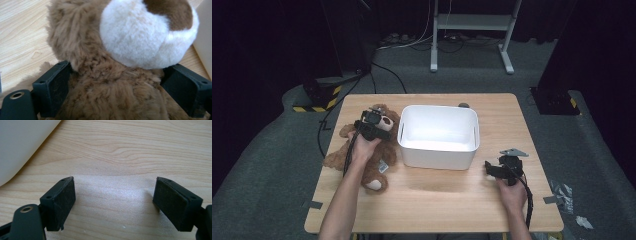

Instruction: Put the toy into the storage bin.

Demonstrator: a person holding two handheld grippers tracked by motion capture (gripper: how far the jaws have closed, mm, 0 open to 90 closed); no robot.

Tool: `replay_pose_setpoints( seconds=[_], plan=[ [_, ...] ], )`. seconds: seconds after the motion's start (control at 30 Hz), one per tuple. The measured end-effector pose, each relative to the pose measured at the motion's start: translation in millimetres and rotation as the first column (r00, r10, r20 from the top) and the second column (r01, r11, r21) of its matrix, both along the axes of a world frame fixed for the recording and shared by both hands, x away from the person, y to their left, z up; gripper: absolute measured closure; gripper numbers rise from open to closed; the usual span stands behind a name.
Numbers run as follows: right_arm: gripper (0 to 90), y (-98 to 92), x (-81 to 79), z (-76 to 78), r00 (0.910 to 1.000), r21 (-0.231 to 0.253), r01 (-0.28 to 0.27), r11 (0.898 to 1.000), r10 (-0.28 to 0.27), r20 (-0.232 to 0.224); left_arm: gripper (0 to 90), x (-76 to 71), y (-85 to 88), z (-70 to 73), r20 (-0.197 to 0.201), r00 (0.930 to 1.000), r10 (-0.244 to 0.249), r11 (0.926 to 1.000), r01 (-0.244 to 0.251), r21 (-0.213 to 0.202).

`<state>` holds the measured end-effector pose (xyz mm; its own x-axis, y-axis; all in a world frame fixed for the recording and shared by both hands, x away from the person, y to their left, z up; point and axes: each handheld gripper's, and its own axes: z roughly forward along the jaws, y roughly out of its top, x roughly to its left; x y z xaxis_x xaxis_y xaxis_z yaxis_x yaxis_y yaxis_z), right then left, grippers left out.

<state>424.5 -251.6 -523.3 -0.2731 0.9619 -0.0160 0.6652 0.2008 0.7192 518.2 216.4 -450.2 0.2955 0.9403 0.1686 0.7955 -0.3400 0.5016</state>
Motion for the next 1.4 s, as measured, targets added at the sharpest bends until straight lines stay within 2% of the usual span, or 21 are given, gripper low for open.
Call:
replay_pose_setpoints(
  seconds=[0.07,0.13,0.23,0.27,0.3,0.37,0.43,0.57,0.6,0.67,0.77,0.9,1.0,1.17,1.2,1.33,1.37,1.4],
  plan=[
    [17.5,-0.2,0.2,0.1,1.0,-0.002,-0.002,1.0,0.002,0.001,11.8,0.0,-3.1,-7.1,-0.01,0.9999,-0.011,0.999,0.012,0.043],
    [17.6,-0.2,0.2,0.1,1.0,-0.003,-0.002,1.0,0.002,0.001,11.8,0.1,-3.0,-8.9,-0.01,0.9998,-0.019,0.9981,0.02,0.059],
    [17.6,0.0,0.2,0.0,1.0,-0.002,-0.001,1.0,0.001,0.001,12.9,1.2,-0.8,-11.4,-0.013,0.9999,-0.007,0.9991,0.008,0.043],
    [17.6,0.0,0.2,0.0,1.0,-0.002,-0.001,1.0,0.001,0.001,12.9,1.7,0.3,-11.5,-0.014,0.9999,0.003,0.9996,-0.003,0.026],
    [17.6,-0.6,-0.2,1.3,0.9998,0.0,-0.009,1.0,0.009,-0.017,13.6,2.5,2.2,-12.1,-0.015,0.9999,0.006,0.9999,-0.006,0.015],
    [17.6,-0.6,-0.3,1.3,0.9998,0.0,-0.008,1.0,0.008,-0.017,13.6,3.0,2.6,-13.1,-0.018,0.9998,0.003,0.9997,-0.003,0.022],
    [17.6,-0.9,0.1,1.1,0.9999,-0.004,-0.011,1.0,0.011,-0.011,13.6,4.0,0.8,-16.5,-0.022,0.9997,-0.001,0.9987,0.002,0.05],
    [17.6,-0.8,0.1,1.1,0.9999,-0.003,-0.01,1.0,0.01,-0.012,14.9,6.1,-1.7,-19.7,-0.034,0.9994,-0.003,0.9971,0.005,0.076],
    [17.5,-0.7,0.1,1.2,0.9999,-0.003,-0.01,1.0,0.01,-0.012,16.8,6.9,-2.1,-20.0,-0.037,0.9993,-0.001,0.9949,0.005,0.101],
    [17.6,-0.8,0.1,1.2,0.9999,-0.003,-0.01,1.0,0.01,-0.012,24.5,7.1,-1.5,-19.2,-0.038,0.9993,-0.007,0.9943,0.011,0.106],
    [17.6,-0.8,0.1,1.2,0.9999,-0.003,-0.01,1.0,0.01,-0.012,28.8,6.6,-1.2,-18.3,-0.037,0.9993,-0.011,0.994,0.015,0.108],
    [17.6,-0.8,0.1,1.2,0.9999,-0.003,-0.01,1.0,0.01,-0.012,38.6,5.0,-4.1,-16.9,-0.032,0.9993,-0.021,0.9908,0.025,0.133],
    [17.6,-0.7,0.1,1.2,0.9999,-0.003,-0.009,1.0,0.009,-0.012,43.7,4.3,-3.4,-15.5,-0.031,0.9991,-0.028,0.9902,0.032,0.136],
    [17.5,-0.8,0.1,1.1,0.9999,-0.003,-0.01,1.0,0.01,-0.012,52.2,1.1,2.6,-10.6,-0.024,0.9989,-0.041,0.993,0.043,0.11],
    [17.6,-0.8,0.1,1.2,0.9999,-0.003,-0.01,1.0,0.01,-0.012,53.8,-0.1,4.0,-9.7,-0.021,0.9991,-0.036,0.9949,0.038,0.094],
    [17.6,-0.8,0.1,1.1,0.9999,-0.003,-0.01,1.0,0.009,-0.012,57.3,-5.8,8.8,-5.3,0.003,0.9984,-0.056,0.9947,0.056,0.086],
    [17.6,-0.9,0.1,1.2,0.9999,-0.004,-0.01,1.0,0.01,-0.011,58.7,-9.2,12.0,-2.2,0.013,0.9982,-0.058,0.9968,0.057,0.056],
    [17.6,-0.9,0.1,1.2,0.9999,-0.003,-0.01,1.0,0.01,-0.012,59.0,-9.2,12.0,-2.2,0.013,0.9982,-0.058,0.9968,0.057,0.056]
  ],
)
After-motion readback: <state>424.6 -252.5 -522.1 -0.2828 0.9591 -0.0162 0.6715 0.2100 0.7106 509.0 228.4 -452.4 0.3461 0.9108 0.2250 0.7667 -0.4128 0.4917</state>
